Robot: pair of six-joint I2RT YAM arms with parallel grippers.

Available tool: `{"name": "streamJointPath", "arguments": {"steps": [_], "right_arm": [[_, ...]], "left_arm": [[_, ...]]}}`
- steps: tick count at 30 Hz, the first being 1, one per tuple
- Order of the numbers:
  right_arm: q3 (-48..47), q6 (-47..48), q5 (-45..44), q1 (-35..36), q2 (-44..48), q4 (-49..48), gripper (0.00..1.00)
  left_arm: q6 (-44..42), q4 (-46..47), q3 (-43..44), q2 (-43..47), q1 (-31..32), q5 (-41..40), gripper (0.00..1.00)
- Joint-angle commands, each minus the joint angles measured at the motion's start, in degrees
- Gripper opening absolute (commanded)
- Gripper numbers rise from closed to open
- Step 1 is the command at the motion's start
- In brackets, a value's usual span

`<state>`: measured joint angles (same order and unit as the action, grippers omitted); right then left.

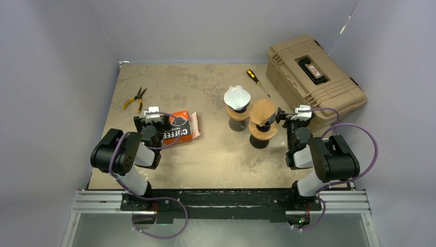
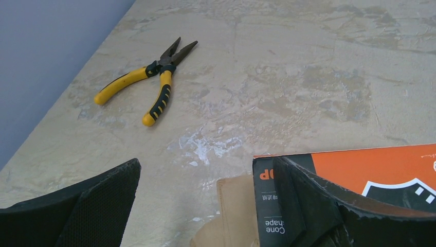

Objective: Place the coffee filter in the dripper
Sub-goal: Reset both arms

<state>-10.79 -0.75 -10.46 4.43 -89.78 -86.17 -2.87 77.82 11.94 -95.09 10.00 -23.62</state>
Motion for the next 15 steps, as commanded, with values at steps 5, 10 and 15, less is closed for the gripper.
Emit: {"name": "streamJointPath", "arguments": {"steps": [5,10,15], "right_arm": [[0.75,-0.76,-5.85,-0.06,0.21,-8.34,0.99],[-4.36,-2.14,-9.66,-0.05,-0.04,0.86,0.99],[-4.13,-2.33,-10.93,-0.05,0.04,0.44,0.99]], "left_arm": [[1.6,1.7,0.26,-0.06,-0.68,1.04,0.99],[2.43,0.27,1.13,-0.25,-0.67,-1.22,0.99],[2.43,-0.57,1.95,-0.49,-0.68,-1.44,0.99]]}}
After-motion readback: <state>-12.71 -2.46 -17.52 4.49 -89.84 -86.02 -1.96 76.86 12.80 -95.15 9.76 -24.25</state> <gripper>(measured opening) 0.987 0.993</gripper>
